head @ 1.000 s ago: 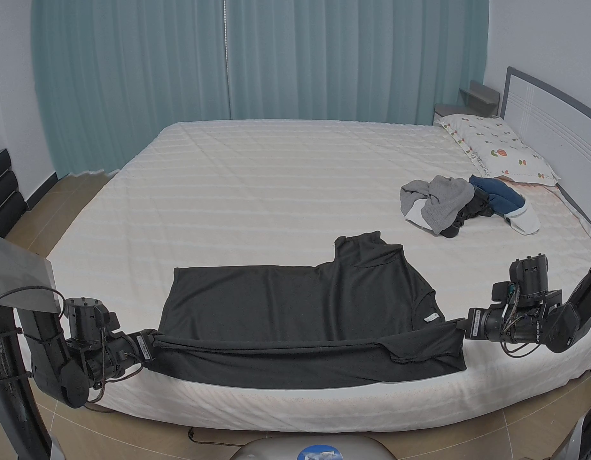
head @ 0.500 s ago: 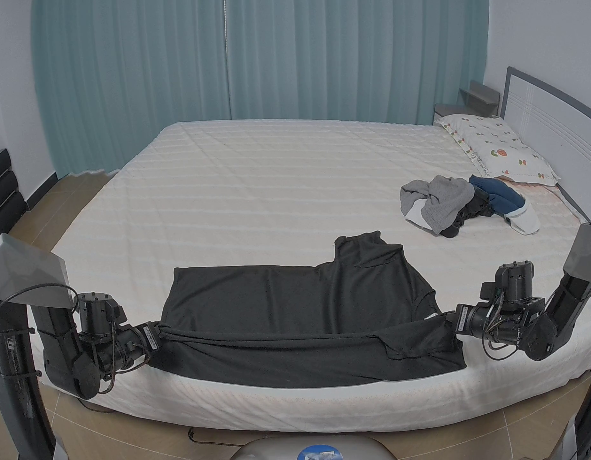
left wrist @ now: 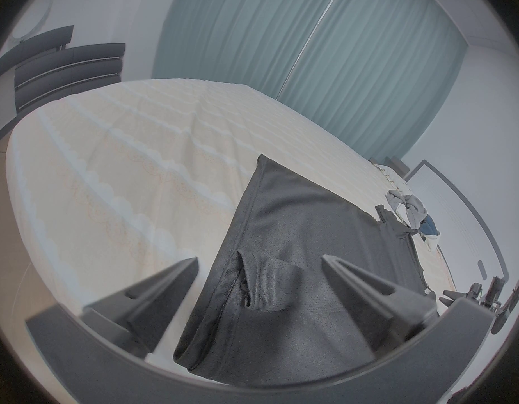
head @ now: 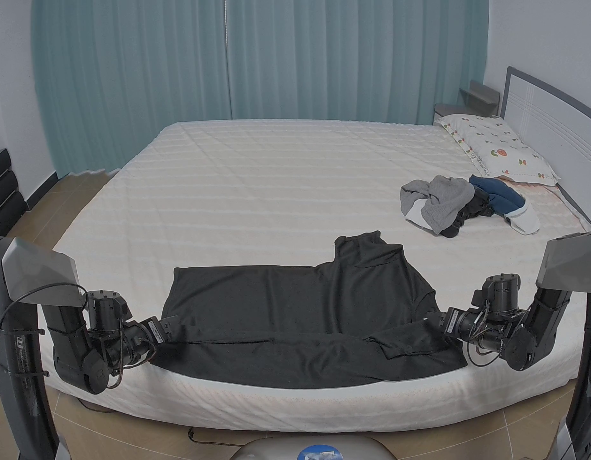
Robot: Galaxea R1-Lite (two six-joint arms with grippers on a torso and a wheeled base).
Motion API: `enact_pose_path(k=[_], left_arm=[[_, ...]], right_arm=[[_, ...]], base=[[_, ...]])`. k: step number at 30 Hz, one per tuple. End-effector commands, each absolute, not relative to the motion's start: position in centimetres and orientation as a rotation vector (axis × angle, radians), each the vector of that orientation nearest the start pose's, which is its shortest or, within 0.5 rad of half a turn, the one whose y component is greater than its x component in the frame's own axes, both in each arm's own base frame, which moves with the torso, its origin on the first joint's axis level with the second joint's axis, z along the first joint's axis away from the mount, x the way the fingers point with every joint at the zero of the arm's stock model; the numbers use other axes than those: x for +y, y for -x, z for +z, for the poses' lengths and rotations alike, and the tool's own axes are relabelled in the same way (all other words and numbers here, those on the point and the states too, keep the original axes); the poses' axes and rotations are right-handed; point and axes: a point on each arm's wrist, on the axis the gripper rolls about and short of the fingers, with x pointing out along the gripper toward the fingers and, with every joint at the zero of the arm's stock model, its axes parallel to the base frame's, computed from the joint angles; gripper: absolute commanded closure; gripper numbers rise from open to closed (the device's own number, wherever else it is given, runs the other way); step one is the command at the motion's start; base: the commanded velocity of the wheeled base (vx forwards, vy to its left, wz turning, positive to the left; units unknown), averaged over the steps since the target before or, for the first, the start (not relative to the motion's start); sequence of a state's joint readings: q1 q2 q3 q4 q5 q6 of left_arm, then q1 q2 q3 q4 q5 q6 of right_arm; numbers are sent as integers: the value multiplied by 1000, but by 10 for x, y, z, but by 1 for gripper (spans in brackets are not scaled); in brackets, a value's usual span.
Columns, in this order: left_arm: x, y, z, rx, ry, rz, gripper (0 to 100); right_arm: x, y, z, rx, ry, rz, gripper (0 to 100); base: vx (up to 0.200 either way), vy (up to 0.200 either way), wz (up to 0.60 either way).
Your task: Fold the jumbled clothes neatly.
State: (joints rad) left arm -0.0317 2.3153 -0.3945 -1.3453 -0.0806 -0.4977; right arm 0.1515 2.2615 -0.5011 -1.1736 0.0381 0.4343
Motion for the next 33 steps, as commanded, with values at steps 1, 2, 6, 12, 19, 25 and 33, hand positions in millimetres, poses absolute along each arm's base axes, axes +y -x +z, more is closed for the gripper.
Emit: enact_pose_path(k=[1,2,6,12,19,25,33], left_arm=[[-11,-301,-25,586,517,43,0],[-10,-301,-24,581,530,46,0],[-2,-296,-14,555,565,72,0],[9,-293,-2,507,709,118,0],[9,-283,-6,549,721,130,0],[7,-260,14,553,743,68,0],[-24,-235,26,640,804,-90,0]], right_arm=[[49,-317,-17,616,-413,37,0],[47,-317,-14,608,-443,26,0],[41,-308,8,566,-558,-5,0],[37,-277,13,622,-653,-41,0],[35,-255,6,690,-899,-77,0],[34,-248,-2,698,-950,-25,0],[36,-237,-3,718,-947,-9,0]], base=[[0,0,0],[0,0,0],[0,0,0],[0,0,0],[171,0,0],[0,0,0],[0,0,0]])
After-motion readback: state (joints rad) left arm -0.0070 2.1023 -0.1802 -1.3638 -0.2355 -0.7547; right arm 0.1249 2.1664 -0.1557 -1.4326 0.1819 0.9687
